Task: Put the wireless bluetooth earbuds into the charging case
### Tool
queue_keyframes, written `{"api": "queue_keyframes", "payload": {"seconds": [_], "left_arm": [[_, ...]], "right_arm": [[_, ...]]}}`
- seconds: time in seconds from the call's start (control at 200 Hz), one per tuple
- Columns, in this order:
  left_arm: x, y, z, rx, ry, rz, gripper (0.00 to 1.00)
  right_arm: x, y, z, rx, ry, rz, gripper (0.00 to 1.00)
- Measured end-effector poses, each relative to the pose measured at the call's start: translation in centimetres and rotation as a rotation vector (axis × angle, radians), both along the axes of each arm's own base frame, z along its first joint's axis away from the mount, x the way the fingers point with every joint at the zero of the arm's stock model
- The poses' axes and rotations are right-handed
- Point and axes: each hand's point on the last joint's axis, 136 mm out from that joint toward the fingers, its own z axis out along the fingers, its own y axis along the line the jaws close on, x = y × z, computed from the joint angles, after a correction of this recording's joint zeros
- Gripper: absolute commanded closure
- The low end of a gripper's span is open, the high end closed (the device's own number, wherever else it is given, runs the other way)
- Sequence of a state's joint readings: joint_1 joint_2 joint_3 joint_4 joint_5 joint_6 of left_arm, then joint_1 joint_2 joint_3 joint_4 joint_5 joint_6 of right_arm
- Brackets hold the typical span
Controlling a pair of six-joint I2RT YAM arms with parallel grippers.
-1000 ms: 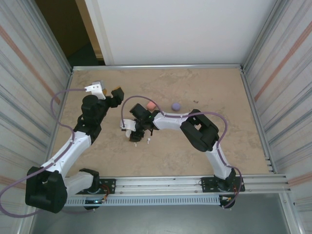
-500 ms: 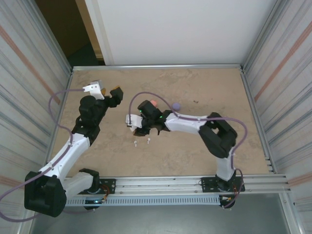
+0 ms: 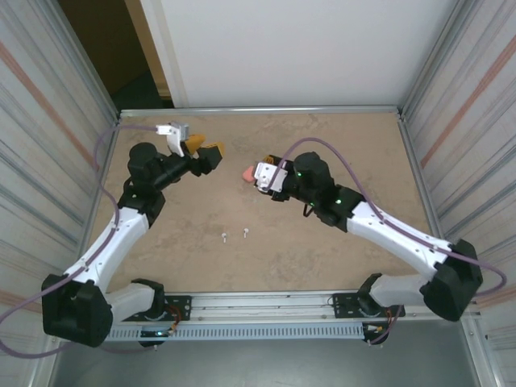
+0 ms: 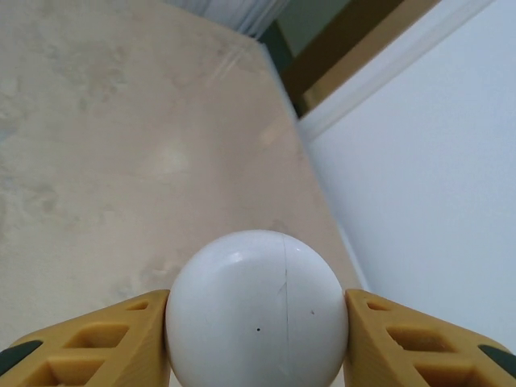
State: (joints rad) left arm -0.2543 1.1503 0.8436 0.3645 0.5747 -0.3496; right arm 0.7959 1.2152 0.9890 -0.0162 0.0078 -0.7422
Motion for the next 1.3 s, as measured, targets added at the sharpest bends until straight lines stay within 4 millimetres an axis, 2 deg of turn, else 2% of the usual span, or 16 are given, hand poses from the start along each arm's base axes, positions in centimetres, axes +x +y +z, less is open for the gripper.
{"api": "queue_keyframes", "payload": {"seconds": [0.276,0.516,0.917,1.203,1.298], "left_arm": [[-2.1,-6.5,-0.3,-0.016,0.030,-0.380,0.17],[-4.8,-11.1,1.0,-0.018,0.006,-0.598,0.17],[-7.2,-15.5,2.8,-0.003,-0.040,-0.758,0.22],[-7.5,-17.1,2.1,0.026,-0.011,-0.798,0.32],[-7.8,-17.6,2.2,0.035,-0.011,-0.814,0.39]], "right_arm": [[-1.5,-4.0,4.2,0.020,-0.145,-0.046,0.50],[-2.0,-5.9,5.9,0.006,-0.214,-0.082,0.49],[-1.7,-6.8,6.3,-0.014,-0.243,-0.111,0.49],[-1.8,-7.0,6.6,-0.007,-0.252,-0.118,0.49],[-1.8,-7.1,6.7,-0.006,-0.254,-0.121,0.49]]}}
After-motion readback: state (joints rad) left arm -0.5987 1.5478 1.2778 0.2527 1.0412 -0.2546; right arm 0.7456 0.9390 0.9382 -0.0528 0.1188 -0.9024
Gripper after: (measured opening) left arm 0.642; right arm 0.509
